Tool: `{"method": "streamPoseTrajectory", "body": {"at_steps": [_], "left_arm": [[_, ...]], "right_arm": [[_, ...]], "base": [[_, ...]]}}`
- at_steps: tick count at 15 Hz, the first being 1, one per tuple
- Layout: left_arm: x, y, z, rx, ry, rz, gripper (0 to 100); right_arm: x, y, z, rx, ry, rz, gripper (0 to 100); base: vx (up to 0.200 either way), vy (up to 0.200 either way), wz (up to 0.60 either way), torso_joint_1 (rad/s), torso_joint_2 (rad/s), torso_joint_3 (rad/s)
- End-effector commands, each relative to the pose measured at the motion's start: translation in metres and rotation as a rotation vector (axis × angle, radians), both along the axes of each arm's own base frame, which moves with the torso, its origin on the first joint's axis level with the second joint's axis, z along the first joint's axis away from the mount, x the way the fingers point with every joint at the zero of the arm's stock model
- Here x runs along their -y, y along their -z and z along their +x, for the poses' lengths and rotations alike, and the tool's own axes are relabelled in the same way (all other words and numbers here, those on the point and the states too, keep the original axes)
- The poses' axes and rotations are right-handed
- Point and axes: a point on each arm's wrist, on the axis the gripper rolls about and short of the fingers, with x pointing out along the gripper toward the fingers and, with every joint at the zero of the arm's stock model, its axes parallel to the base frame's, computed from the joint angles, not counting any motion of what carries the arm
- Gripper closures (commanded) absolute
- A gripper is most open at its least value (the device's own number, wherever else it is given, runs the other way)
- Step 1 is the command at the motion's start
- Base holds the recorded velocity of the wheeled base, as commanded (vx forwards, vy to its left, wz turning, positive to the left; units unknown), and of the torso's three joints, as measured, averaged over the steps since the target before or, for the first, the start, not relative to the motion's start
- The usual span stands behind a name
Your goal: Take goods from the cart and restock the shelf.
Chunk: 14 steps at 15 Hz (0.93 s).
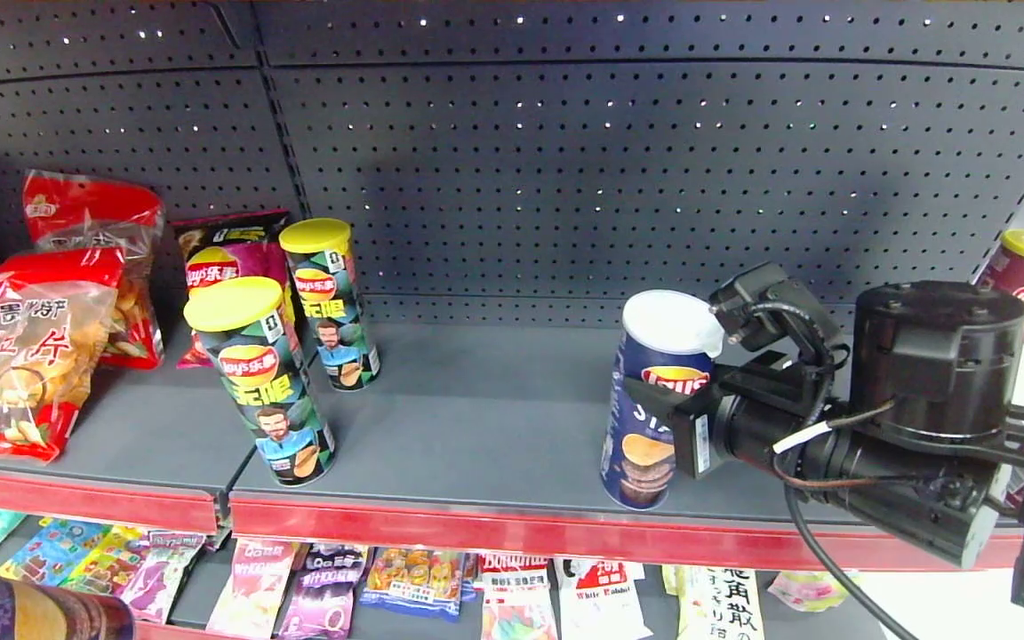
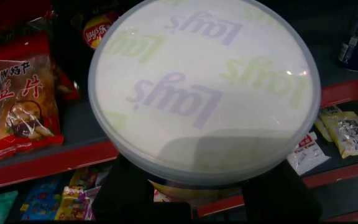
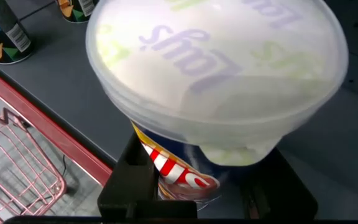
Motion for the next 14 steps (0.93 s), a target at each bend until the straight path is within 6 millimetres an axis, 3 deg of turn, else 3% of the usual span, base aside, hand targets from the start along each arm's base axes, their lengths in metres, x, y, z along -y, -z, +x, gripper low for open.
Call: {"method": "streamPoseTrajectory", "body": {"at_steps": [1,14], "left_arm": [[0.0000,0.0004,0.0002,-0.001,0.000,0.000,100],[0.0000,0.0005,-0.0001,0.000,-0.001,0.000,100]], "right_arm": [[-0.0011,0.0015,-0.0006,-0.004,0.005,-0.009,100],[0.0009,0.0038,-0.0065,-0.010,-0.004,-0.016,100]], "base": [[0.000,0.000,0.00,0.000,0.00,0.000],[0.000,0.000,0.00,0.000,0.00,0.000]]}}
